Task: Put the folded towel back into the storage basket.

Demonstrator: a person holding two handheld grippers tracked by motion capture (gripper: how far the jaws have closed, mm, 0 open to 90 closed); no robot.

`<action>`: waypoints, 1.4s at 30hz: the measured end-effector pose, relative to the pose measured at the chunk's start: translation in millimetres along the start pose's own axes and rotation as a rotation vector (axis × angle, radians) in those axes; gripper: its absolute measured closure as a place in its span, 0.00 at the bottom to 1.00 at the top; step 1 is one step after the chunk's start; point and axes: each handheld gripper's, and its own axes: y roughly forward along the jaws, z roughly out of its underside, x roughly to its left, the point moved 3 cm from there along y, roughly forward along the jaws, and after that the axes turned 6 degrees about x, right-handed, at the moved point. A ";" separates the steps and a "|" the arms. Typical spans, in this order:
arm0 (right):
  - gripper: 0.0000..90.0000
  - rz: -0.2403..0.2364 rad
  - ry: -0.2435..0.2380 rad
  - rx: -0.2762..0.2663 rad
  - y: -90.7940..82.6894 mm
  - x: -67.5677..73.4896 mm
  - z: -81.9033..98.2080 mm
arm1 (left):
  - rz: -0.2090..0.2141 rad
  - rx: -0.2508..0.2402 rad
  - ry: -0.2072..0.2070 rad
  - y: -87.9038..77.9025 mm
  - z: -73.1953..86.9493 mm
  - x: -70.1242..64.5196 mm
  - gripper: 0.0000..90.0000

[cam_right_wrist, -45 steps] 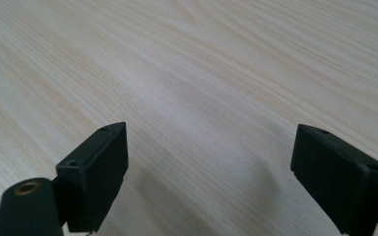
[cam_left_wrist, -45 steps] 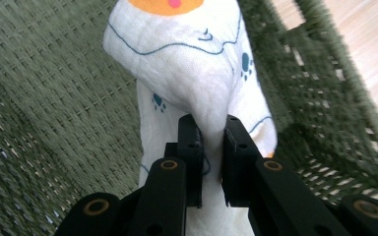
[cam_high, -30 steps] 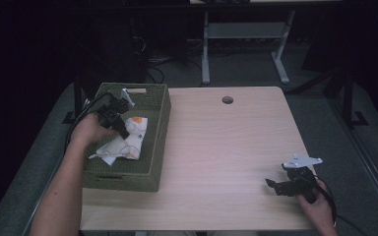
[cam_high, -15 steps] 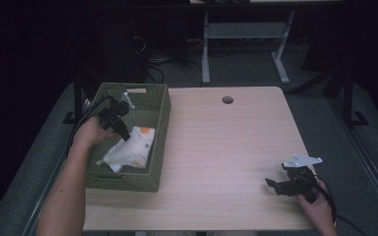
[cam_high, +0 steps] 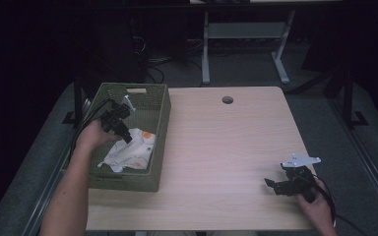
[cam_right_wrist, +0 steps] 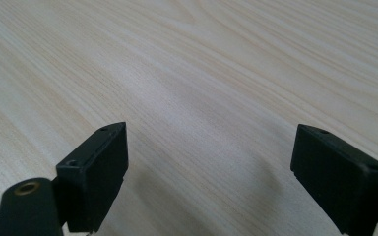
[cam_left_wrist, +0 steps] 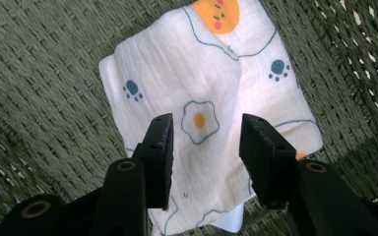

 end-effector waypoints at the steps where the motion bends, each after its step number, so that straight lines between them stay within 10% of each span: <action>1: 0.15 -0.001 0.000 -0.001 -0.1 0.2 0.0 | -0.008 0.003 0.004 1.4 -1.1 -0.3 0.62; 9: 0.15 0.004 0.001 -0.002 -0.8 0.7 0.3 | 0.088 -0.024 -0.019 19.7 -9.8 2.3 0.88; 20: 0.15 0.006 0.004 0.001 -1.3 -1.0 2.1 | 0.000 0.077 -0.025 60.2 -22.1 6.8 0.89; 28: 0.15 0.007 0.003 0.003 -0.7 -1.5 3.2 | 0.043 -0.016 -0.087 49.7 -16.3 18.9 0.87; 33: 0.15 0.005 0.006 0.011 1.2 -0.9 2.8 | -0.032 -0.079 -0.131 42.5 -13.3 32.4 0.88; 42: 0.15 0.004 -0.001 0.022 5.0 -0.9 2.1 | -0.065 0.022 -0.204 56.7 -12.0 36.6 0.84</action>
